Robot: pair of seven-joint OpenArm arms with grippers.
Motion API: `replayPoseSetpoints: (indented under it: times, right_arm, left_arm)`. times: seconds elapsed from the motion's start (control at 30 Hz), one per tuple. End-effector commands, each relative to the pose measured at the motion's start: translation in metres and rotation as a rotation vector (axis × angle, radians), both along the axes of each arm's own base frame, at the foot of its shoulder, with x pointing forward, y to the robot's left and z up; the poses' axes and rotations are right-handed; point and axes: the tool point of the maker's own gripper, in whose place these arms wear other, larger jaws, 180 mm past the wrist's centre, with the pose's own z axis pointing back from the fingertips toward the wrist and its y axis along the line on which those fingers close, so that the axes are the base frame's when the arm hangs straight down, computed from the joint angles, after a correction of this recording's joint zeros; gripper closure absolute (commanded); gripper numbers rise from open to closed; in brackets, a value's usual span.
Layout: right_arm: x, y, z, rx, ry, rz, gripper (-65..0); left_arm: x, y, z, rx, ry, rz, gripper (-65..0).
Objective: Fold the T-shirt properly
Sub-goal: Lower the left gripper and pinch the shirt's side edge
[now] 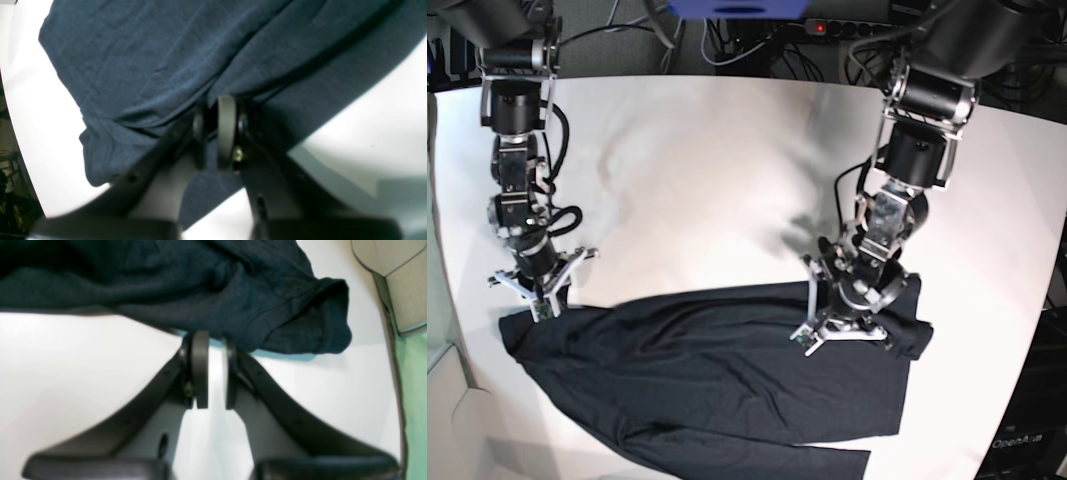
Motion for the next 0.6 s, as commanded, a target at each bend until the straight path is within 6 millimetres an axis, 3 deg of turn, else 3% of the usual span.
replayPoseSetpoints:
  times: [0.0, 0.17, 0.23, 0.57]
  right_arm:
    - [0.013, -0.005, 0.022, -0.008, -0.069, 0.002, -5.5]
    - [0.012, -0.005, 0.022, -0.009, -0.066, 0.002, -5.5]
    - [0.012, -0.005, 0.022, -0.010, -0.065, 0.002, -5.5]
    - [0.012, -0.005, 0.021, -0.010, -0.064, 0.002, -5.5]
  left_arm:
    - [0.017, -0.002, 0.023, -0.016, -0.065, 0.002, -4.5]
    - [0.018, -0.002, 0.025, -0.017, -0.070, 0.004, -4.2]
    - [0.019, -0.002, 0.027, -0.018, -0.076, 0.002, -0.5]
    - [0.043, 0.008, 0.059, -0.025, -0.180, 0.082, 0.0]
